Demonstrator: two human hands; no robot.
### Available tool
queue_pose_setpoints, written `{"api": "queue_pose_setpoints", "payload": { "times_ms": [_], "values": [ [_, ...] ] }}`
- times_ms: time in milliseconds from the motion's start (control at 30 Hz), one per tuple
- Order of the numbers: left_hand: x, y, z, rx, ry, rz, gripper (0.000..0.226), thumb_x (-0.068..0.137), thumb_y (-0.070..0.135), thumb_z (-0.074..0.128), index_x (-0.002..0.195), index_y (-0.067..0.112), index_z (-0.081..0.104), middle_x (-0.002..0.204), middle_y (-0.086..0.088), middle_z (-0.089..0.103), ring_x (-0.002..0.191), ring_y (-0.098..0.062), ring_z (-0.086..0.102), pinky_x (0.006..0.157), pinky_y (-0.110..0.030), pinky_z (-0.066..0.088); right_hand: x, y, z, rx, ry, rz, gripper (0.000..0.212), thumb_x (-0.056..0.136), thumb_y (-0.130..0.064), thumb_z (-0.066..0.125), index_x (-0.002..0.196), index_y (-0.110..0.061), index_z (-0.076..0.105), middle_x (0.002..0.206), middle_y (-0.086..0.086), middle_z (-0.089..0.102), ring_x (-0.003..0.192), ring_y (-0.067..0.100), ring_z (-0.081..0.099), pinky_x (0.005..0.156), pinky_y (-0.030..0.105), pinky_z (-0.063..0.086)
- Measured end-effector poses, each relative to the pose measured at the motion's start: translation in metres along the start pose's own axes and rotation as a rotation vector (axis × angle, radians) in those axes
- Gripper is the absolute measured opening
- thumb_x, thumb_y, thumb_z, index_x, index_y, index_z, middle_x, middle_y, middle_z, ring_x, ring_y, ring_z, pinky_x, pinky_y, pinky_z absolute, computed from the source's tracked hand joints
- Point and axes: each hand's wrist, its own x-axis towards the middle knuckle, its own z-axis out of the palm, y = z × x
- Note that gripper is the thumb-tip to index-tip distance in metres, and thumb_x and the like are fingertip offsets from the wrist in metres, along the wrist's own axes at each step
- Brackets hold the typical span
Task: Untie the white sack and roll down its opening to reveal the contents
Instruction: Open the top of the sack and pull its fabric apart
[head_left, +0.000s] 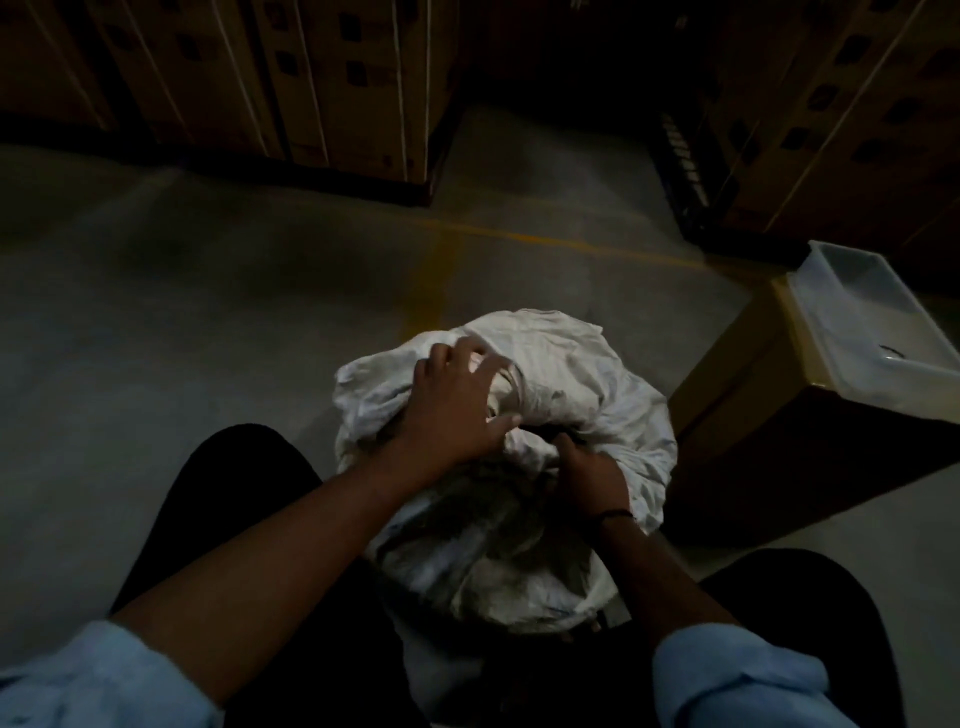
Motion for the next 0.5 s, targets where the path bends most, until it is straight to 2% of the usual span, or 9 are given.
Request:
{"api": "queue_pose_setpoints", "payload": {
  "times_ms": [67,167,233,300,367,433,500],
  "values": [
    [-0.007,0.013,0.005,-0.127,0.057,-0.349,0.095,0.066,0.074,0.064,0.145,0.035,0.027,0.155,-0.004,0.016,0.131,-0.034,0.026,0.106,-0.05,0.03,0.003,0.0,0.003,0.045,-0.005,0.097,0.051,0.076,-0.034,0.072,0.119,-0.012,0.057,0.098,0.018,0.07,0.086,0.041,0.066,0.071,0.04,0.048],
    [-0.009,0.02,0.019,-0.496,-0.07,-0.899,0.127,0.055,0.076,0.074,0.151,0.038,0.0,0.161,-0.011,-0.015,0.146,-0.043,0.001,0.115,-0.061,0.012,0.008,-0.003,0.007,0.045,0.003,0.095,0.048,0.077,-0.037,0.068,0.119,-0.016,0.055,0.099,0.015,0.07,0.089,0.038,0.066,0.073,0.039,0.047],
    [-0.008,0.016,0.033,-0.642,-0.144,-1.134,0.141,0.047,0.079,0.076,0.15,0.04,-0.012,0.159,-0.017,-0.024,0.146,-0.049,-0.013,0.114,-0.066,0.003,0.009,-0.004,0.01,0.036,0.012,0.079,0.048,0.076,-0.037,0.069,0.117,-0.015,0.056,0.097,0.015,0.07,0.088,0.039,0.065,0.071,0.039,0.047],
    [-0.003,0.006,0.044,-0.758,-0.175,-1.203,0.15,0.042,0.08,0.077,0.149,0.039,-0.019,0.16,-0.023,-0.018,0.147,-0.049,-0.008,0.115,-0.067,0.006,0.008,-0.003,0.011,0.008,0.039,0.044,0.049,0.072,-0.036,0.072,0.113,-0.013,0.059,0.092,0.015,0.07,0.081,0.04,0.066,0.065,0.039,0.047],
    [0.006,-0.006,0.05,-0.961,-0.125,-1.208,0.152,0.041,0.077,0.08,0.152,0.034,-0.014,0.162,-0.021,0.002,0.148,-0.043,0.011,0.116,-0.062,0.018,0.008,0.001,0.016,-0.043,0.101,-0.064,0.048,0.065,-0.038,0.075,0.102,-0.01,0.063,0.077,0.014,0.069,0.064,0.039,0.066,0.055,0.038,0.049],
    [0.011,-0.016,0.048,-1.13,-0.014,-1.151,0.145,0.045,0.073,0.082,0.154,0.029,-0.002,0.16,-0.013,0.023,0.144,-0.035,0.031,0.115,-0.053,0.03,0.005,0.002,0.02,-0.086,0.154,-0.225,0.052,0.064,-0.048,0.06,0.098,-0.009,0.062,0.068,0.01,0.068,0.051,0.034,0.063,0.045,0.035,0.048],
    [0.015,-0.024,0.046,-1.24,0.074,-1.012,0.128,0.061,0.057,0.085,0.155,0.02,0.006,0.158,-0.007,0.031,0.141,-0.028,0.038,0.115,-0.042,0.033,0.0,0.001,0.029,-0.151,0.165,-0.384,0.061,0.064,-0.054,0.052,0.106,-0.009,0.055,0.069,0.008,0.069,0.047,0.03,0.062,0.043,0.03,0.048]
  ]
}}
